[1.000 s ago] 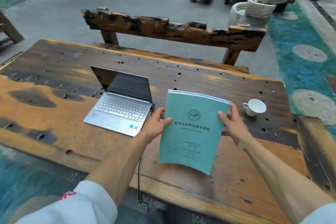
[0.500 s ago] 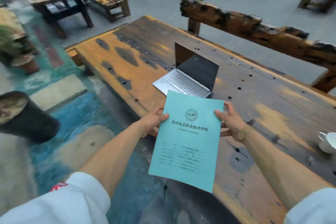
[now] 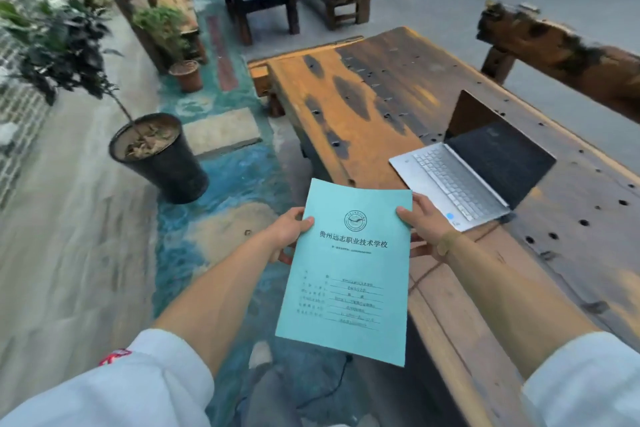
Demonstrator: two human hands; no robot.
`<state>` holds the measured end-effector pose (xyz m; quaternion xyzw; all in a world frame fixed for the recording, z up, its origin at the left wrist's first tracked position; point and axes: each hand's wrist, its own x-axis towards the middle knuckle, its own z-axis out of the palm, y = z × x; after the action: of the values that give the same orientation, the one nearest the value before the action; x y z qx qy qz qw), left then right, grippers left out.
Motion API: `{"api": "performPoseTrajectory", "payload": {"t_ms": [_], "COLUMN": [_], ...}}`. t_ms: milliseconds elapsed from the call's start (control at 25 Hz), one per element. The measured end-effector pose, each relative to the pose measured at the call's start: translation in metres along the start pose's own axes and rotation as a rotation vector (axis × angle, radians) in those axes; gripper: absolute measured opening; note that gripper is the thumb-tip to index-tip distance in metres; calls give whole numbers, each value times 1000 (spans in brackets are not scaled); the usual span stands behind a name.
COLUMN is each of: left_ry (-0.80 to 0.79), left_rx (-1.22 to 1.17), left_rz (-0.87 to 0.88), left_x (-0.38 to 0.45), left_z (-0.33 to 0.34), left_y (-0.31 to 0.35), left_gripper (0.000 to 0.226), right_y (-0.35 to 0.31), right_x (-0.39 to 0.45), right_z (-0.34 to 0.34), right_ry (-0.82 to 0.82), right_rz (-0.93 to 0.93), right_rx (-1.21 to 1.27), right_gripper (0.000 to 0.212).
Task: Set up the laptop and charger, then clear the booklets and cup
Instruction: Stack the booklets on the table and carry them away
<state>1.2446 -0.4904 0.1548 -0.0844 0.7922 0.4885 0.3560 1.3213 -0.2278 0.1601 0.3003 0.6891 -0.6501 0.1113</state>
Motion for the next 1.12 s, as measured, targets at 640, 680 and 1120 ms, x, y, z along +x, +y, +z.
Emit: {"api": "performPoseTrajectory", "payload": {"t_ms": [640, 680, 1120], "left_ry": [-66, -72, -62], "left_rx": [-178, -183, -260], "left_rz": [-132, -142, -190], "left_x": [140, 150, 217], "left_z": [-271, -290, -432], "left_y": [-15, -15, -15], "left_gripper": [31, 31, 28], "right_y": [-127, -134, -207], "right_x": [151, 162, 243], "right_z": [245, 263, 396], "right_ry": [-17, -13, -48], "right_rz": [70, 79, 116], "right_rx": [-121, -121, -177], "right_gripper": [42, 42, 45]}}
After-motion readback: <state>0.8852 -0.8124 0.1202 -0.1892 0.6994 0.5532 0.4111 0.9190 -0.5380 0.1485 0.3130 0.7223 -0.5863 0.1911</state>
